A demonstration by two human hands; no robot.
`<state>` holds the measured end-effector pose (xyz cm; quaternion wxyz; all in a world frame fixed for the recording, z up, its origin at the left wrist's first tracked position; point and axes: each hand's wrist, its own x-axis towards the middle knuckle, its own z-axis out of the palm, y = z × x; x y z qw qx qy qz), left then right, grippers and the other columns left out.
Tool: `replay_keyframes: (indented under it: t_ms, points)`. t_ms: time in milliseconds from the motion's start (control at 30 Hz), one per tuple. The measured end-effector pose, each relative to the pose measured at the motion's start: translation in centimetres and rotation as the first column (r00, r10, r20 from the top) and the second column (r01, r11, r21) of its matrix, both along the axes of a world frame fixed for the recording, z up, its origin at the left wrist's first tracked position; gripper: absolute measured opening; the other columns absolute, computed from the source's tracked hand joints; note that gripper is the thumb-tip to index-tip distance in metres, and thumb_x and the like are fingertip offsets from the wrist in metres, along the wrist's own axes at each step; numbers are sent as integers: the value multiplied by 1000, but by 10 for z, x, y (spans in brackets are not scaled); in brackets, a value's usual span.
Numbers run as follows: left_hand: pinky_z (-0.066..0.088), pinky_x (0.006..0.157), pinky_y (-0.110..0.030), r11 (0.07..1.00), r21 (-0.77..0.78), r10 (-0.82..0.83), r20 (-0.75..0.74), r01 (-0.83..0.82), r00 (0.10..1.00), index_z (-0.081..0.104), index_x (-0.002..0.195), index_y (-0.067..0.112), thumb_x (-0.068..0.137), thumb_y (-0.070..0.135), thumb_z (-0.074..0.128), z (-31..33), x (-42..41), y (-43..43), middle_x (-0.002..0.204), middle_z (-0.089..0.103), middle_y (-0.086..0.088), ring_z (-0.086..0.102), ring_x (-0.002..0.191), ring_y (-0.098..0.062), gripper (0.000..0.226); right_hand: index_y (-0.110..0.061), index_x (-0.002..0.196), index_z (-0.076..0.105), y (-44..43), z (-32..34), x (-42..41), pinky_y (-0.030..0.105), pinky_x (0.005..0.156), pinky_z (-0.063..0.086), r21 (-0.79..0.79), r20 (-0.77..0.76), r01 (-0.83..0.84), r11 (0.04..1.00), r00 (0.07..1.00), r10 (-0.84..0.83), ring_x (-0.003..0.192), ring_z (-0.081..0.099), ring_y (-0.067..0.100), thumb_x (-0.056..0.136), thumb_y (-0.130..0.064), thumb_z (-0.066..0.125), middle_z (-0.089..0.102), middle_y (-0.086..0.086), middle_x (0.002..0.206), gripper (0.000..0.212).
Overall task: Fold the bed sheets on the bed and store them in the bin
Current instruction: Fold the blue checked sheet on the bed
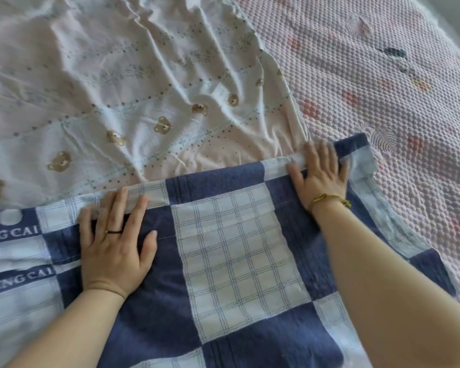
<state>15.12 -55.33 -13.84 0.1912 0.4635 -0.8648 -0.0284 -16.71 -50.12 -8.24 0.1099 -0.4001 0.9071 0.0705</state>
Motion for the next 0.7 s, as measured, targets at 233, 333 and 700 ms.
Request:
replay_keyframes:
  t_ms: [233, 333, 700]
  points:
    - [-3, 114, -35, 989, 149, -2, 93, -12, 996, 36, 132, 10, 97, 46, 8, 2, 2, -5, 131, 51, -22, 32, 124, -30, 57, -25, 146, 5, -8, 5, 86, 31, 111, -16, -410, -128, -43, 911, 992, -11, 142, -2, 25, 89, -29, 33, 4, 15, 155, 63]
    - [-4, 114, -35, 980, 198, -10, 118, -14, 993, 36, 132, 11, 97, 46, 6, 6, 3, -5, 132, 50, -20, 32, 125, -29, 57, -14, 136, 33, 1, -24, 172, 36, 110, 3, -449, -125, -360, 818, 932, 341, 131, 24, 25, 82, -32, 36, 42, 16, 140, 57]
    - [1, 111, -33, 967, 176, 143, 213, -182, 967, 46, 132, 11, 87, 49, 29, 27, 52, -18, 133, 51, -18, 44, 126, -31, 62, -9, 131, 41, -5, -45, 184, 28, 111, 0, -375, -43, -309, 874, 947, 317, 127, 29, 24, 82, -30, 33, 50, 17, 134, 54]
